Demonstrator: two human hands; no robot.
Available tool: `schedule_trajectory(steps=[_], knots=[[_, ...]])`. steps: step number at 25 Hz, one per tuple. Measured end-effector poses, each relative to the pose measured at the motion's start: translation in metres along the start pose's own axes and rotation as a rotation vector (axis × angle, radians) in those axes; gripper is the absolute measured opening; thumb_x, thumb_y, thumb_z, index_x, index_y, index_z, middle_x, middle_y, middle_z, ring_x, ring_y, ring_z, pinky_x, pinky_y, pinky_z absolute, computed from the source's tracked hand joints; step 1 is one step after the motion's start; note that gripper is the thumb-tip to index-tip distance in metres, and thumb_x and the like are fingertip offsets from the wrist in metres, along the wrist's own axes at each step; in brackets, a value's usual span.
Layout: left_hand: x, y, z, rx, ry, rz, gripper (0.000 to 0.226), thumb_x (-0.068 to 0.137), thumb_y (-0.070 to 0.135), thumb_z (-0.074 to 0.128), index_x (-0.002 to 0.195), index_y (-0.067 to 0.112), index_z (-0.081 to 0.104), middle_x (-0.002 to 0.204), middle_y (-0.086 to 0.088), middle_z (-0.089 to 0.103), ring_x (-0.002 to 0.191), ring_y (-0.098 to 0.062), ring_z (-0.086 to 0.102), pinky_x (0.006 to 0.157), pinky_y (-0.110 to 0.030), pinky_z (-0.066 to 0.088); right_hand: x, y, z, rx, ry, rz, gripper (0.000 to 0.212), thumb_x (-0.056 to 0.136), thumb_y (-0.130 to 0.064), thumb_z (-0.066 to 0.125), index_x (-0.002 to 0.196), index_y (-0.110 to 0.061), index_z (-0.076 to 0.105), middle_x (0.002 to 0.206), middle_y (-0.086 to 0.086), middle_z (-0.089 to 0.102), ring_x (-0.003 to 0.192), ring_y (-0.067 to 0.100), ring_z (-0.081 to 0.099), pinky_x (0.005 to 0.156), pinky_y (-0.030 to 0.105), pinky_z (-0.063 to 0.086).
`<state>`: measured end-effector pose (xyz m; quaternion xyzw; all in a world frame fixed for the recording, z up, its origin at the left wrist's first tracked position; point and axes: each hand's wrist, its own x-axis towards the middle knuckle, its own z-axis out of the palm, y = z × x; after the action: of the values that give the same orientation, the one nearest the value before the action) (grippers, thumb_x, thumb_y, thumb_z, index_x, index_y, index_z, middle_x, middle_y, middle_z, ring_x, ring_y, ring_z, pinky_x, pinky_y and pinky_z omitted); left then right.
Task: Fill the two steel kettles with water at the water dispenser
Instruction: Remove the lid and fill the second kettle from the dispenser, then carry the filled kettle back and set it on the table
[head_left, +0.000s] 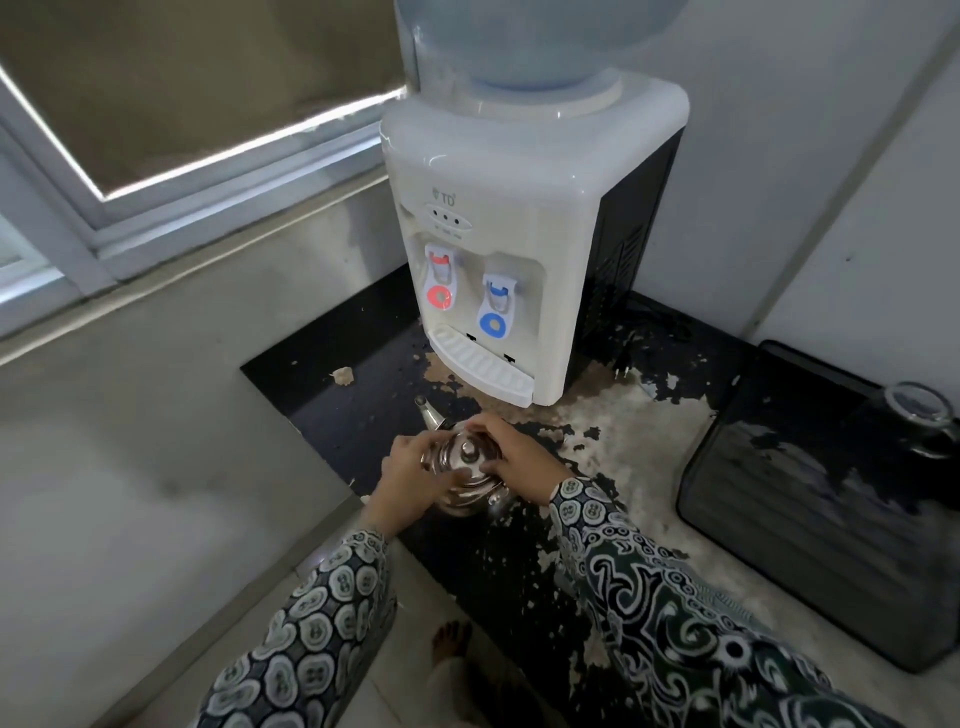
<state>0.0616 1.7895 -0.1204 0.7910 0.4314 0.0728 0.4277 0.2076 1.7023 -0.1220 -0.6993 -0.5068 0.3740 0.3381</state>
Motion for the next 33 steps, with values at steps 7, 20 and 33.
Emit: schedule_trajectory(steps=[7,20,33], knots=[[0.012,0.033,-0.028,-0.202,0.018,-0.017,0.033,0.087,0.004,0.053,0.12,0.003,0.059,0.114,-0.014,0.063,0.099,-0.023,0.062,0.091,-0.035,0.05,-0.002,-0.001,0.003,0.14,0.051,0.073,0.035,0.09,-0.004,0.048,0.122,-0.019,0.05,0.13,0.004,0.055,0.122,0.017,0.049,0.109,0.039,0.037],[0.022,0.045,-0.042,0.462,-0.141,0.263,0.011,0.086,0.02,0.058,0.095,0.023,0.062,0.108,0.004,0.06,0.104,-0.018,0.056,0.094,-0.04,0.044,-0.018,-0.019,0.023,0.011,0.296,-0.051,0.023,0.084,-0.023,0.062,0.098,-0.004,0.063,0.12,0.007,0.049,0.117,0.016,0.031,0.096,0.021,0.025],[-0.112,0.065,-0.034,0.3,-0.228,0.596,0.014,0.085,0.033,0.061,0.077,0.022,0.057,0.073,-0.002,0.063,0.066,-0.012,0.055,0.067,-0.035,0.045,-0.166,-0.063,-0.005,-0.019,0.236,-0.109,0.014,0.089,-0.017,0.058,0.088,-0.004,0.061,0.068,-0.007,0.053,0.06,0.003,0.048,0.056,0.008,0.037]])
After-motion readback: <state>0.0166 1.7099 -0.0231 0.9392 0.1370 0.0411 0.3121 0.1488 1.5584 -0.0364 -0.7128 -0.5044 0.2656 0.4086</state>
